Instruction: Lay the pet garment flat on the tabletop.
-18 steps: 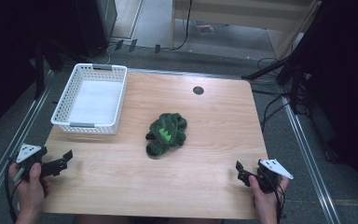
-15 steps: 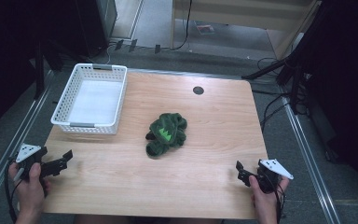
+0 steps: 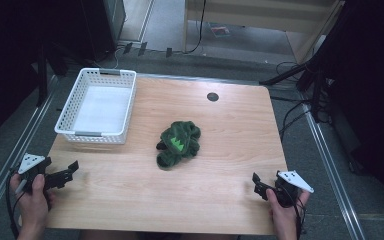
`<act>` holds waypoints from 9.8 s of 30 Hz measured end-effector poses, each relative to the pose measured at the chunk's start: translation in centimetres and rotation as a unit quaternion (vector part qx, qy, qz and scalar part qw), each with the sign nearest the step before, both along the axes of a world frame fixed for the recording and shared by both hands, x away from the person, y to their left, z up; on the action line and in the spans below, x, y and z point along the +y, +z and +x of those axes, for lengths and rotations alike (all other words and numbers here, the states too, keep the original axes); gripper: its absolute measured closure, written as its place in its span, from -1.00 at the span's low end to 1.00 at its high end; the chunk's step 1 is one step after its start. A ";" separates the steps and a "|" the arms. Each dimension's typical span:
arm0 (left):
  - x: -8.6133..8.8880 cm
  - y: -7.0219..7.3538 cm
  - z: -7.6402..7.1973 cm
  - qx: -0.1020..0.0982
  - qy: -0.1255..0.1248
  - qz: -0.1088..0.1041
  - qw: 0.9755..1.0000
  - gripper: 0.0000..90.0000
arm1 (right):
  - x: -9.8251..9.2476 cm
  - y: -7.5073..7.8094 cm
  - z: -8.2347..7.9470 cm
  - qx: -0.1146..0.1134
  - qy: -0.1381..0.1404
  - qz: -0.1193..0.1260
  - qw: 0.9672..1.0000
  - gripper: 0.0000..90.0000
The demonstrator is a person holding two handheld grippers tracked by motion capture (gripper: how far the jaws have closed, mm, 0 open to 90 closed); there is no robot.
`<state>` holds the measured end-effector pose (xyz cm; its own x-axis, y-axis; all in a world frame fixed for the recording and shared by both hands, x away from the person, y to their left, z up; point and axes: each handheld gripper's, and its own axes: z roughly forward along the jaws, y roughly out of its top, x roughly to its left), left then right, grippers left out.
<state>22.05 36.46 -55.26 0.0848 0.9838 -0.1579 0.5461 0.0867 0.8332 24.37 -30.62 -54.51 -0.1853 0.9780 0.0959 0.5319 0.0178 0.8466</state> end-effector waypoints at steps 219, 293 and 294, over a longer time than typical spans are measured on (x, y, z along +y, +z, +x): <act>-28.4 1.5 17.0 0.118 -0.241 0.029 0.963 -0.06 | 14.9 2.6 11.4 0.087 0.202 0.047 0.974 0.78; -26.9 2.9 18.5 0.046 -0.202 0.076 0.975 0.95 | 18.3 3.4 17.1 0.043 0.180 -0.042 0.982 0.97; -27.0 2.7 18.9 0.048 -0.198 0.073 0.976 0.86 | 18.5 3.3 17.6 0.045 0.173 -0.054 0.982 0.90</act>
<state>40.93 9.49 -52.59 0.4541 0.8899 -0.0434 0.5883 -0.2629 0.7647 41.96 -12.17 -51.22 -0.5045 0.8630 0.0259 0.5513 0.2989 0.7789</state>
